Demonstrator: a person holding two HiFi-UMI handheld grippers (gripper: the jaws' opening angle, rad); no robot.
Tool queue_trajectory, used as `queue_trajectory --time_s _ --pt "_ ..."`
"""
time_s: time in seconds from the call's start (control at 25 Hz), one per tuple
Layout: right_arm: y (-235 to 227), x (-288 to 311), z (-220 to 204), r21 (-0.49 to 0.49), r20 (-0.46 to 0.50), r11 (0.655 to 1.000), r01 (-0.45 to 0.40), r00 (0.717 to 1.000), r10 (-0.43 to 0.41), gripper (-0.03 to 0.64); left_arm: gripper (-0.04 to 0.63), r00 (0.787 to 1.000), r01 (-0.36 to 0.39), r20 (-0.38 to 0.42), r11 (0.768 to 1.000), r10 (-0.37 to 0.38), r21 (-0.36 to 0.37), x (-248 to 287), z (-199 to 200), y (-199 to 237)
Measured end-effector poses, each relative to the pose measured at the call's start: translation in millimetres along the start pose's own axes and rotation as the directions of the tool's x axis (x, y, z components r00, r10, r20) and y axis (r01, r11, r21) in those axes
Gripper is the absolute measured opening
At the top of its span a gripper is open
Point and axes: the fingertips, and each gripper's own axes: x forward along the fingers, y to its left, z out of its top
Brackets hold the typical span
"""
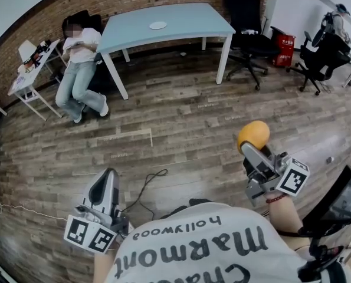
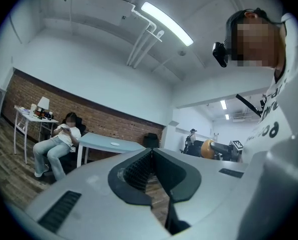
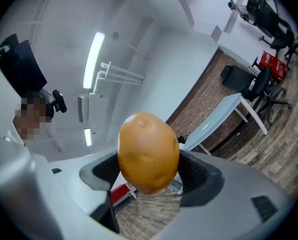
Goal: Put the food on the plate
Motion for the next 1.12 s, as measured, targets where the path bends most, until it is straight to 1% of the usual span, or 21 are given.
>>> queue_trajectory --time_s 0.08,0.16,0.28,0.36,0.48,0.56,0.6,0.72,0.8,0.88,1.0,1.12 --pt "0.4 2.7 -5.7 -0.007 -0.004 1.0 -0.002 1.0 0.002 0.334 0.009 1.0 -0.004 0.0 1.0 0.004 -0.002 -0.7 -5.1 8.4" --pt "-3.4 1.3 -13.3 -0.033 -0.029 0.999 0.007 1.0 -0.008 0.334 0.009 1.0 -0.016 -0.005 1.0 0.016 -0.01 -1.4 -16.4 15.4" --pt "-17.7 -2.3 -16.6 -0.095 -0.071 0.994 0.055 0.996 -0.062 0.334 0.009 0.998 -0.058 -0.016 0.995 0.057 -0.075 -2.7 -35.7 26.0" --pt "-23.9 0.3 -10.6 -0.101 -0.069 0.992 0.073 0.994 -0.08 0.334 0.009 0.997 -0.074 -0.026 0.99 0.071 -0.117 -1.3 -44.7 31.1" --pt "-35.1 14.2 -15.8 -0.056 -0.073 0.996 0.068 0.995 -0.072 0.334 0.009 0.995 -0.088 -0.058 0.981 0.079 -0.174 7.7 -58.6 40.6" --pt "-45.7 28.1 -33.9 -0.007 -0.097 0.998 0.058 0.994 -0.058 0.334 0.009 0.996 -0.076 -0.066 0.971 0.062 -0.226 19.8 -65.8 45.8" --pt "-51.9 35.5 -44.6 0.021 -0.116 0.998 0.056 0.992 -0.053 0.334 0.009 0.996 -0.068 -0.066 0.968 0.053 -0.24 27.8 -67.5 48.3" --pt "-72.4 62.1 -69.2 0.096 -0.183 0.993 0.061 0.982 -0.043 0.334 0.009 0.996 -0.056 -0.085 0.968 0.036 -0.245 58.4 -72.3 56.4" --pt "-86.9 83.0 -74.6 0.128 -0.218 0.99 0.067 0.975 -0.038 0.334 0.009 0.994 -0.046 -0.11 0.966 0.019 -0.253 81.1 -79.5 59.0" --pt "-101.9 105.0 -71.3 0.134 -0.247 0.989 0.061 0.969 -0.026 0.334 0.009 0.991 -0.044 -0.132 0.96 0.008 -0.275 103.9 -87.9 64.2" --pt "-131.2 128.7 -58.8 0.124 -0.286 0.991 0.053 0.958 -0.015 0.334 0.009 0.988 -0.083 -0.149 0.935 0.033 -0.346 137.6 -104.5 79.2" --pt "-160.1 149.0 -37.5 0.101 -0.299 0.994 0.039 0.954 -0.007 0.334 0.009 0.983 -0.117 -0.173 0.912 0.052 -0.393 171.5 -121.2 95.8"
